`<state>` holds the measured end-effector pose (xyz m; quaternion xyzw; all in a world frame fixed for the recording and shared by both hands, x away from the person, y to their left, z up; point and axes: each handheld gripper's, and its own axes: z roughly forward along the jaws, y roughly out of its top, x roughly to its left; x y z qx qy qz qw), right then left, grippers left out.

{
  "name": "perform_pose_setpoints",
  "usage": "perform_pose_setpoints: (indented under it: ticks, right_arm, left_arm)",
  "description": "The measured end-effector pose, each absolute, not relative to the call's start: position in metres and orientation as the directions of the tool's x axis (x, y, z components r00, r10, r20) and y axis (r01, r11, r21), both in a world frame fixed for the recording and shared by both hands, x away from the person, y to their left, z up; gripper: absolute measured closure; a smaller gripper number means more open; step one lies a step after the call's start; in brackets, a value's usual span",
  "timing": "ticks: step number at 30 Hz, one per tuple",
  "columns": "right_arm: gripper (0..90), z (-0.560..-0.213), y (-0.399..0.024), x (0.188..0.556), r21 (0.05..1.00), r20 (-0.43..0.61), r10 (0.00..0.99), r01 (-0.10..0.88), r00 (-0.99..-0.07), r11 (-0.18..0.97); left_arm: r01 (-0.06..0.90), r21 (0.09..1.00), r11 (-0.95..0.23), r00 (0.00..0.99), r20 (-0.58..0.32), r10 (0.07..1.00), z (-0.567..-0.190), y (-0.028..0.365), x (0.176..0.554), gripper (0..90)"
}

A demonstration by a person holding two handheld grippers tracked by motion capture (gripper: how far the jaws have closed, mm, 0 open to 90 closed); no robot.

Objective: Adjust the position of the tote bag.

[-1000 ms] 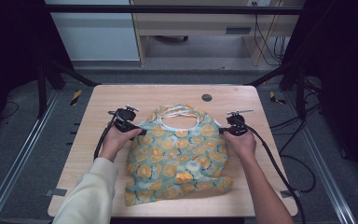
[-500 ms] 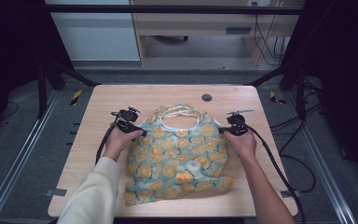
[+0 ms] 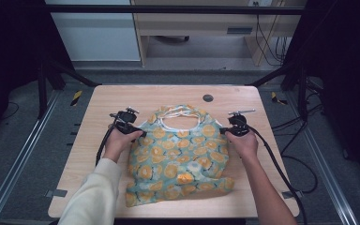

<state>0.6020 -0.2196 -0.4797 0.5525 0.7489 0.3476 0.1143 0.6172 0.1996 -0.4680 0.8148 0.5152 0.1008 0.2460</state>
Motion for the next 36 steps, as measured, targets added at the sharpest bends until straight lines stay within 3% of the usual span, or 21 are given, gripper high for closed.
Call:
perform_pose_setpoints:
  ticks: [6,9,11,12,18,36]
  right_arm:
    - [88.3,-0.48,-0.219,0.602,0.646,0.214,0.907,0.749,-0.364,0.148]
    - [88.4,-0.479,-0.22,0.602,0.648,0.214,0.906,0.747,-0.365,0.148]
    - [88.4,-0.479,-0.22,0.602,0.648,0.215,0.906,0.747,-0.364,0.146]
    - [88.5,-0.478,-0.22,0.602,0.651,0.214,0.905,0.744,-0.368,0.149]
    - [88.6,-0.477,-0.221,0.602,0.653,0.216,0.903,0.742,-0.371,0.148]
    - [89.0,-0.447,-0.223,0.596,0.735,0.201,0.89,0.664,-0.409,0.139]
  left_arm:
    - [0.786,0.501,-0.362,0.46,-0.083,0.884,-0.47,0.197,0.617,42.9]
    - [0.779,0.505,-0.37,0.469,-0.078,0.88,-0.469,0.196,0.616,56.3]
    - [0.777,0.508,-0.371,0.471,-0.078,0.879,-0.469,0.196,0.616,59.5]
    - [0.774,0.508,-0.378,0.479,-0.08,0.874,-0.469,0.196,0.615,66.5]
    - [0.764,0.522,-0.379,0.491,-0.089,0.867,-0.468,0.194,0.615,81.9]
    - [0.702,0.625,-0.343,0.505,-0.096,0.858,-0.437,0.192,0.605,89.2]
